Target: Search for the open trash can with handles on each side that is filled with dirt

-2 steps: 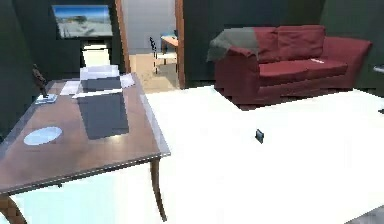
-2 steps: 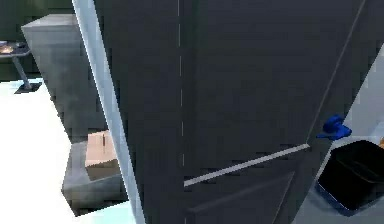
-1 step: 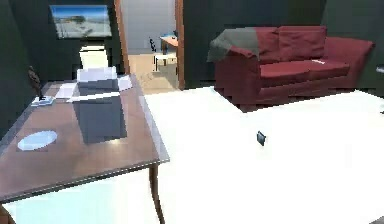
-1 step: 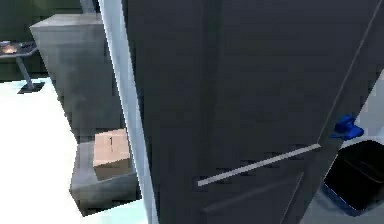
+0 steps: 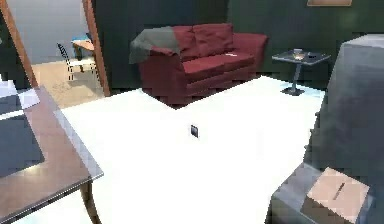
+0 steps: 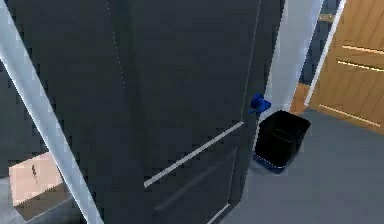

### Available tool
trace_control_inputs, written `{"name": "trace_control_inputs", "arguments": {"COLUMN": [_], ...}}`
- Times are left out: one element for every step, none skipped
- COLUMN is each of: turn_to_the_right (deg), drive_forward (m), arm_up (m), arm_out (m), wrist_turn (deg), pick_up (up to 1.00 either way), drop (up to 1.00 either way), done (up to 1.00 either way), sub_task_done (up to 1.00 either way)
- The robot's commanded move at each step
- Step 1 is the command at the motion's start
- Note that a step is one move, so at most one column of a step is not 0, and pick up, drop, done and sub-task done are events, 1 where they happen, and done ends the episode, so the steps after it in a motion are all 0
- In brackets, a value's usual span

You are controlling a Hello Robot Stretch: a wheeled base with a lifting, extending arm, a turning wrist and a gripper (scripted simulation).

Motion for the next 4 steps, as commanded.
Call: {"name": "trace_control_inputs", "arguments": {"turn_to_the_right": [0.0,-27.0,-3.0,33.0], "drive_forward": [0.65,0.00,0.00,0.00], "arm_up": [0.00,0.00,0.00,0.00], "arm_out": [0.00,0.00,0.00,0.00], "wrist_turn": [0.0,0.0,0.0,0.0], "pick_up": [0.00,0.00,0.00,0.00], "drop": [0.00,0.00,0.00,0.00], "done": [0.00,0.00,0.00,0.00], "sub_task_done": [0.00,0.00,0.00,0.00]}}
